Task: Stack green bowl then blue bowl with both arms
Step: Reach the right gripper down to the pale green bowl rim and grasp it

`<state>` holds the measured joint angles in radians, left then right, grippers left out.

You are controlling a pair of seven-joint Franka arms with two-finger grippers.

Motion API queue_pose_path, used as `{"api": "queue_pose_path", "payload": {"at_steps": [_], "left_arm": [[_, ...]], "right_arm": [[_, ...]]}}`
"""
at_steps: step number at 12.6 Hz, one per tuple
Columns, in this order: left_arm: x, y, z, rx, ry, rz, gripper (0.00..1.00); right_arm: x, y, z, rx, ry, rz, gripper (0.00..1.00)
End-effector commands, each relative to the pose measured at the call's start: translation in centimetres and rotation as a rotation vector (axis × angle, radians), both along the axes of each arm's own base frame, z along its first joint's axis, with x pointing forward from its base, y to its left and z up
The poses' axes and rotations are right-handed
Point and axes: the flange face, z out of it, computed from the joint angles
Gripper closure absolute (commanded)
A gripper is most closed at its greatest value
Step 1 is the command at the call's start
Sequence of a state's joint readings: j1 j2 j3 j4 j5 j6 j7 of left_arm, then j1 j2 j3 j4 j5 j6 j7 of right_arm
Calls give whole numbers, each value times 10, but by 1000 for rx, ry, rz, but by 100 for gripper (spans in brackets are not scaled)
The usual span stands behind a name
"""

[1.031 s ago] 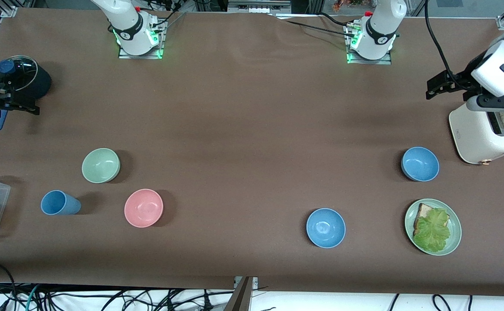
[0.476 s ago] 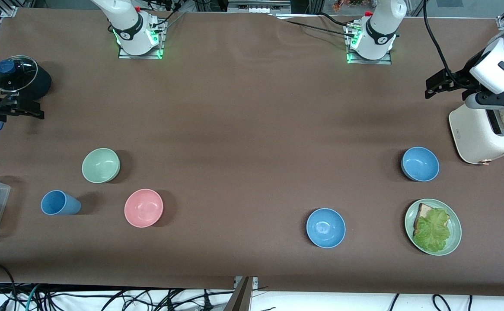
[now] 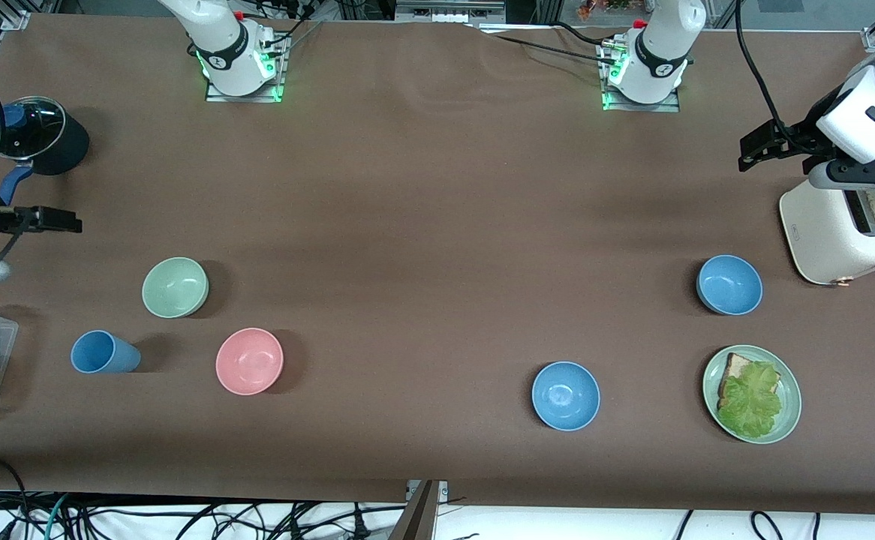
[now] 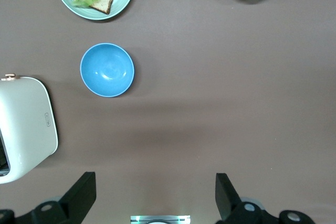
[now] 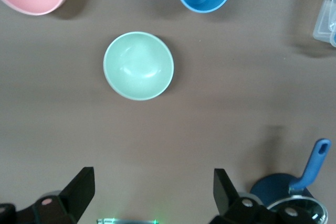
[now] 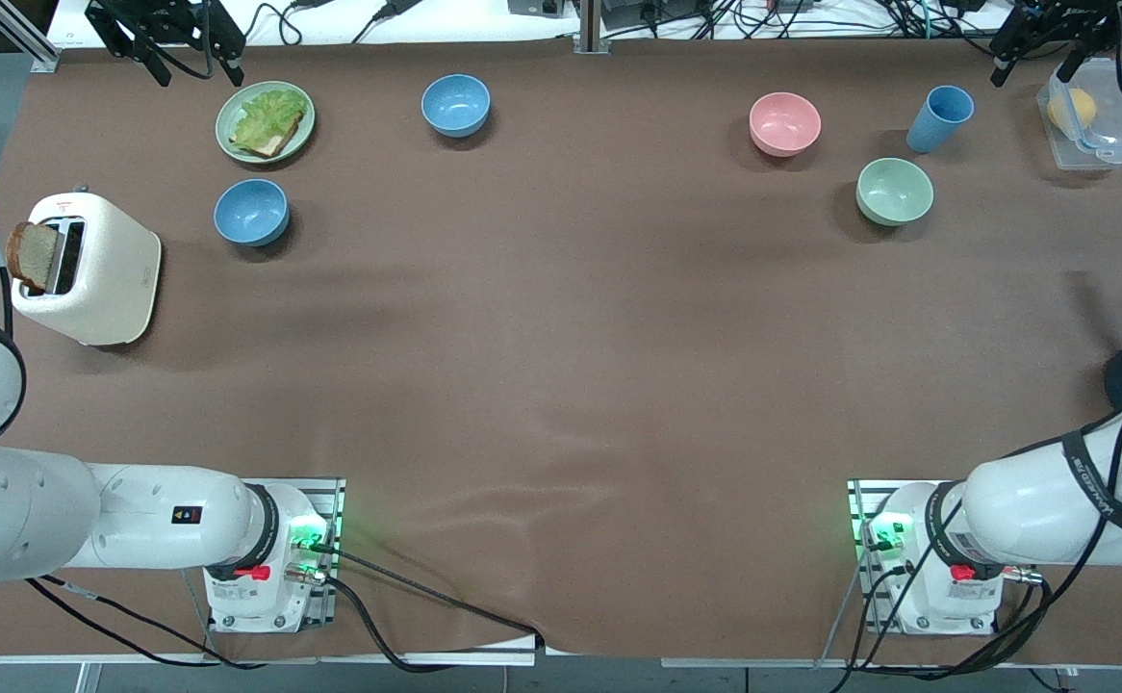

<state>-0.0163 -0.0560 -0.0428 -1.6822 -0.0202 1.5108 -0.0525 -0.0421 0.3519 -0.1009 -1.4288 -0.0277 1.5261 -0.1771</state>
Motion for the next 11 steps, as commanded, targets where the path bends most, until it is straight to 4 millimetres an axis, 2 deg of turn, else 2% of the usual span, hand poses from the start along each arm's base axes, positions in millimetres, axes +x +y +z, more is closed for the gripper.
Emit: {"api": "queue_pose_path", "payload": {"at_steps": [1,4,6,11], "left_arm": [[1,1,3,-10,-9,10,0],[1,2,3,-10,-9,13,0],[1,2,3,-10,-9,13,0],[1,2,3,-10,-9,13,0]], "right_arm": [[16,-12,-49,12,19,-1,0],[29,-19,-117,60,27,-34,0],[28,-25,-159,64,22,-32,0],[18,-23,-223,95,-42,-73,0]]}}
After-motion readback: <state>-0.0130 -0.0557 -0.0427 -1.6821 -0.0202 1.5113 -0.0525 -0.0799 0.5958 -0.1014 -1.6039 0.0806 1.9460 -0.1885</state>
